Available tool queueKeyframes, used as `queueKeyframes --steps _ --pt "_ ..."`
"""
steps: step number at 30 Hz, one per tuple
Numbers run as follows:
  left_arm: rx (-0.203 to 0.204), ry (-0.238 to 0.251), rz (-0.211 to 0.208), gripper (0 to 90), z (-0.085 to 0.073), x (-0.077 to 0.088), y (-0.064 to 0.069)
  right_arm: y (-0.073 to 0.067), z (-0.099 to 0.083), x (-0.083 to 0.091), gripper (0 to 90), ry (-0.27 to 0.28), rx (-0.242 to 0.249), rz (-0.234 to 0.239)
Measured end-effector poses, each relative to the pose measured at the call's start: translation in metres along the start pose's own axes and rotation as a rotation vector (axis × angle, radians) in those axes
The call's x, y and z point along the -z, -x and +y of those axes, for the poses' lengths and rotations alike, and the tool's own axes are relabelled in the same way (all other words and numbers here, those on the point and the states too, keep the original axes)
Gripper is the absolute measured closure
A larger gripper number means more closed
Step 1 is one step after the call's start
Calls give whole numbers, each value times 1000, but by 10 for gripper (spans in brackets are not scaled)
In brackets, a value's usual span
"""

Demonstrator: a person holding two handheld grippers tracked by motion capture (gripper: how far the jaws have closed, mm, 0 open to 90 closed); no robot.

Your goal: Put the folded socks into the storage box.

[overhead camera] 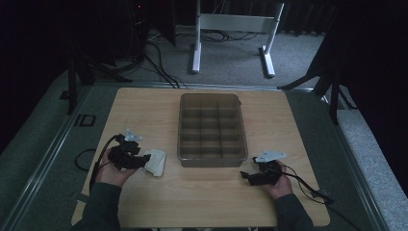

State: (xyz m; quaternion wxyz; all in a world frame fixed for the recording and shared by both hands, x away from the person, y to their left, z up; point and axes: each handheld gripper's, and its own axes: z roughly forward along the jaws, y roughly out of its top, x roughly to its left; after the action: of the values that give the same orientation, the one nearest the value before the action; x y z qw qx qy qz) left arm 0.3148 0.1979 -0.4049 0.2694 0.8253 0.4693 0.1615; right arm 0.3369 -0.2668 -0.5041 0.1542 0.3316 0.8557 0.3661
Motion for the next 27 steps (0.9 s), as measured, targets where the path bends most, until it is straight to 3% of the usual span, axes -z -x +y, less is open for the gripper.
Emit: queueKeyframes --steps 17,27 --pt "-22 -81 -32 534 6 -14 11 0 0 0 190 0 0 0" --pt "14 -125 -37 518 8 -36 12 0 0 0 190 0 0 0"
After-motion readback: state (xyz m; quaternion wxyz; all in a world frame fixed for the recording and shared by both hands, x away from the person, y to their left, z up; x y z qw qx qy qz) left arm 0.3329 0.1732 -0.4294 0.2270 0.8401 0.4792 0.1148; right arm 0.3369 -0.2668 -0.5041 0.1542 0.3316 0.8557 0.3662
